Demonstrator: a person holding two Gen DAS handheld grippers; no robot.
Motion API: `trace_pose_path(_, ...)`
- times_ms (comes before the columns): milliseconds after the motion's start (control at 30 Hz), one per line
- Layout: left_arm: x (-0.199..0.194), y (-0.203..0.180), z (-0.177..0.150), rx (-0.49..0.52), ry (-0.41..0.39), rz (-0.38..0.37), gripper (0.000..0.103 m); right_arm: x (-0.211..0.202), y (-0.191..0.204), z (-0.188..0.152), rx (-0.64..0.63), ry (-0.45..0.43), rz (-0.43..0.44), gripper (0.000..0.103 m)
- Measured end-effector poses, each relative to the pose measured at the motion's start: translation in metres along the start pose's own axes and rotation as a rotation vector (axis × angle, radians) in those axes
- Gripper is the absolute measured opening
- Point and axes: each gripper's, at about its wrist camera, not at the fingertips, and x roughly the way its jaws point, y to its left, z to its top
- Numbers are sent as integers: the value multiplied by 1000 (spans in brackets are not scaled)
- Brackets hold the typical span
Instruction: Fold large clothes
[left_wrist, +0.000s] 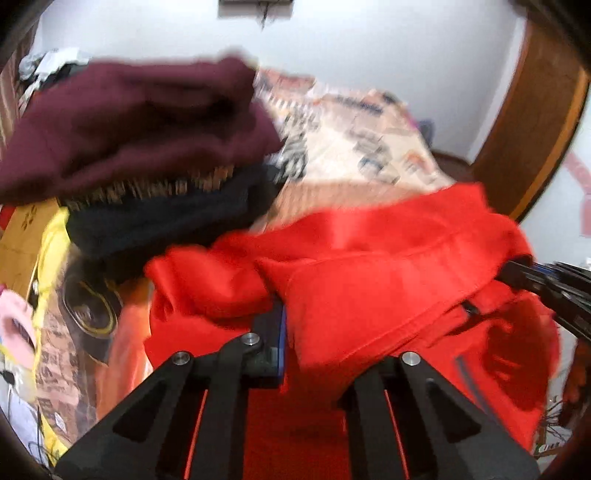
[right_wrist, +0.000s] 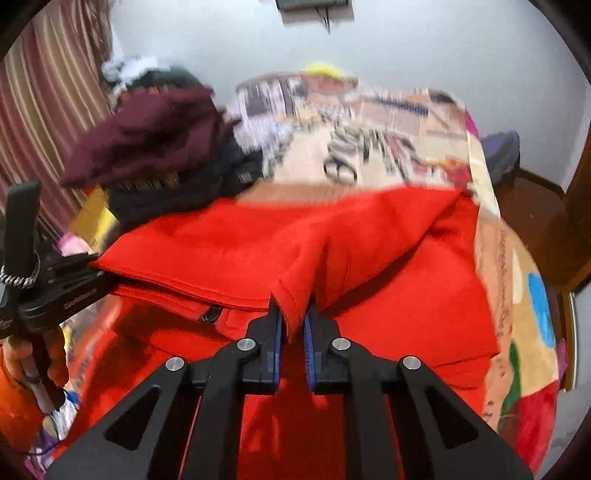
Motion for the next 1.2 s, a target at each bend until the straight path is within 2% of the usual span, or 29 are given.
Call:
trace_pose_path(67, -27, -9, 4, 41, -49, -22, 8, -24, 2, 5, -1, -54, 9, 7)
trace_pose_path(167, -50, -20, 0, 81, -71, -48, 8, -52, 7, 5, -12, -106, 16, 7)
trace_pose_path(300, -45, -30, -21, 104, -22, -45, 9, -72, 8, -9, -10, -100, 31, 7)
trace_pose_path(367, -28, -33, -39, 104, 44, -30, 11, -67, 5, -23, -3, -60, 22, 7)
trace_pose_path(433, -11, -32, -57, 93, 112, -45, 16, -55, -2, -36, 23, -7, 21, 7)
trace_pose_path(500, 2, -30, -73, 94, 167, -34, 29, -41, -8, -51, 55, 53, 18, 7)
trace_pose_path(533, 6, -29, -80, 93, 185, -28, 32, -36, -11, -58, 64, 77, 15, 7)
trace_pose_path(600, 2, -25, -87, 83, 172, -12, 46, -31, -14, -71, 71, 106, 10, 7)
trace_pose_path(700, -5, -17, -85, 72, 162, 1, 58, -40, -15, -79, 63, 89, 10, 7)
trace_pose_path(900, -17, 4, -80, -7, 177, -45, 63, -58, -14, -74, 46, 71, 17, 9)
trace_pose_path(967, -22, 8, -79, -18, 180, -29, 66, -61, -15, -73, 37, 68, 7, 14)
trace_pose_path(1100, -28, 16, -81, -32, 183, -5, 72, -69, -20, -65, 48, 36, -46, 17)
trace_pose_path(1167, -32, 21, -81, -53, 184, -5, 73, -73, -26, -62, 78, 18, -44, 23)
trace_pose_path(1200, -31, 23, -80, -63, 182, -5, 73, -76, -31, -59, 100, 3, -49, 30)
